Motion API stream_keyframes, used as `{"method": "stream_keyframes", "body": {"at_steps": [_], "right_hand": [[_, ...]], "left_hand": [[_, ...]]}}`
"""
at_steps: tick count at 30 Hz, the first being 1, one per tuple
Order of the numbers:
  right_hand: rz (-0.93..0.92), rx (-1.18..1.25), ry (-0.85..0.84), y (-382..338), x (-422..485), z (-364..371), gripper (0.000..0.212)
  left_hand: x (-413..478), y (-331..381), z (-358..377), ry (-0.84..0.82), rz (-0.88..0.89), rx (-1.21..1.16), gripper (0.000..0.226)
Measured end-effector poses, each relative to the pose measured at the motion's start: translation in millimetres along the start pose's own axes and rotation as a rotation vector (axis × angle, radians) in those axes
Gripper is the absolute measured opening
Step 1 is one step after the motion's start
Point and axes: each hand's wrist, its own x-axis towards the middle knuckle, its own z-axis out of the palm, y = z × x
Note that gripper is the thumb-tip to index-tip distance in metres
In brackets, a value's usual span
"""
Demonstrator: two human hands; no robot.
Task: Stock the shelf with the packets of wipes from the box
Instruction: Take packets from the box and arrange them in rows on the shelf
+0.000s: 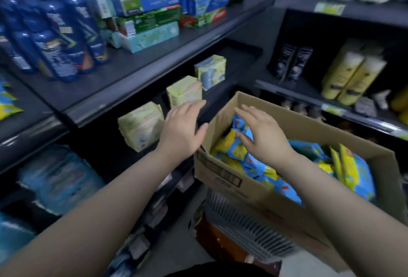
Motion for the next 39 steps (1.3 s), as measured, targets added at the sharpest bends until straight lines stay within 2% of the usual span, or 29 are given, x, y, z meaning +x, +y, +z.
{"method": "stream_keyframes", "body": {"at_steps": [6,11,17,24,26,28,30,33,34,35,37,39], "right_hand": [[0.188,-0.05,-0.052,65,-39,-3,0.066],[0.292,-0.109,-0.123,92,-44,5,0.069],[0.421,-0.135,-0.307,104,-16,29,0.065],[0.483,-0.168,-0.545,106,15,42,0.077],[0.46,-0.23,-0.499,105,19,38,0.068],[0.454,-0.24,-0.37,103,20,30,0.04],[0.548,-0.06,-0.195,99,19,20,0.021],[0.779,0.703,0.07,84,19,7,0.018],[0.806,0.883,0.117,79,18,5,0.019],[0.804,0.972,0.142,75,17,6,0.018],[0.756,1.052,0.152,68,15,9,0.004],[0.698,0.979,0.094,69,11,12,0.008]], "left_hand": [[24,38,45,-0.19,0.044,-0.034,0.06],[44,44,68,-0.268,0.103,-0.04,0.057],[55,25,80,-0.283,0.087,-0.087,0.052],[59,17,84,-0.284,0.114,-0.15,0.049],[63,17,86,-0.292,0.132,-0.175,0.048],[67,18,87,-0.298,0.121,-0.216,0.048],[72,19,87,-0.32,0.067,-0.276,0.051],[82,29,87,-0.372,-0.075,-0.446,0.066],[84,35,86,-0.393,-0.114,-0.505,0.07],[87,40,86,-0.398,-0.119,-0.533,0.068],[90,48,87,-0.369,-0.094,-0.504,0.049],[93,49,84,-0.319,-0.116,-0.483,0.028]]}}
